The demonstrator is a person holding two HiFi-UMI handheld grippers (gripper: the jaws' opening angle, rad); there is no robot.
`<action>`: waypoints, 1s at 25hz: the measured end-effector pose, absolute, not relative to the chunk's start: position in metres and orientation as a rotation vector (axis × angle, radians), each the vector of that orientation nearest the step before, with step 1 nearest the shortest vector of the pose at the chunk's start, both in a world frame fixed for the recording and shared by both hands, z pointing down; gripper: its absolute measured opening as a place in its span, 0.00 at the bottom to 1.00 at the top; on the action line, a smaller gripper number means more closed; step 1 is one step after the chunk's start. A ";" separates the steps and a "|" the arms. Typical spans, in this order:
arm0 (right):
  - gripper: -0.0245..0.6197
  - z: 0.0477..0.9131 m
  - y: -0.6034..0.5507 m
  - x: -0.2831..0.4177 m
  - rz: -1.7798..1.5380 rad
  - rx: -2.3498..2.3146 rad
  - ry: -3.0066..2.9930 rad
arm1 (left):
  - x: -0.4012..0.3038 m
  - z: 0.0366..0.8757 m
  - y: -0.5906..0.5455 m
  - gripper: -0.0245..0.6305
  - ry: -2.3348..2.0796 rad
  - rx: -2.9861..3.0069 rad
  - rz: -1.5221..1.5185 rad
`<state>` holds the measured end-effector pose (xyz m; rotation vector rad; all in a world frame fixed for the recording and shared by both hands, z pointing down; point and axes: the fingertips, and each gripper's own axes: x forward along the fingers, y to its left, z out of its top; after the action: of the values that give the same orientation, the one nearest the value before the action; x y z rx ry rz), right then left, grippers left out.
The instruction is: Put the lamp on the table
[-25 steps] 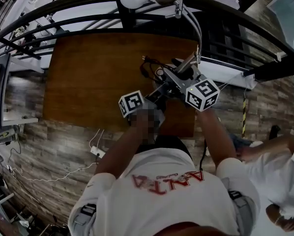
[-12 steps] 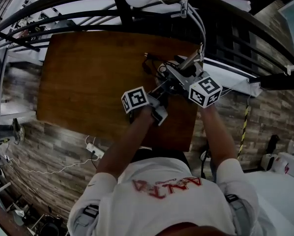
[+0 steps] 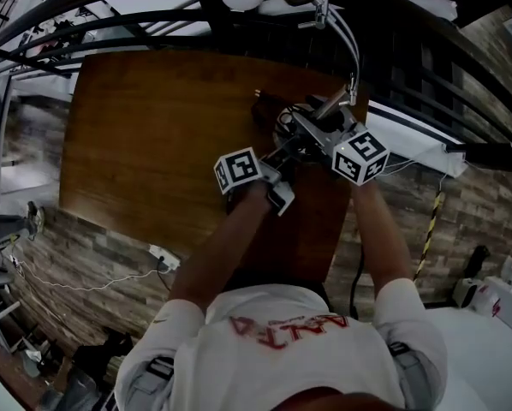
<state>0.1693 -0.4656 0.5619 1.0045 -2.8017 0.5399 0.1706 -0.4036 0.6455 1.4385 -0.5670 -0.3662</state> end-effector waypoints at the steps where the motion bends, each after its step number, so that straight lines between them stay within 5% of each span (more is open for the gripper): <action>1: 0.33 0.563 -0.468 0.171 0.538 1.001 -2.800 | 0.173 0.647 -0.405 0.25 -0.570 1.435 -0.369; 25: 0.34 0.580 -0.477 0.174 0.567 0.987 -2.800 | 0.176 0.663 -0.412 0.25 -0.638 1.380 -0.401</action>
<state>0.1737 -0.4768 0.5800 0.9866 -2.8005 0.5675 0.1757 -0.4124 0.6631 1.3803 -0.6382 -0.4005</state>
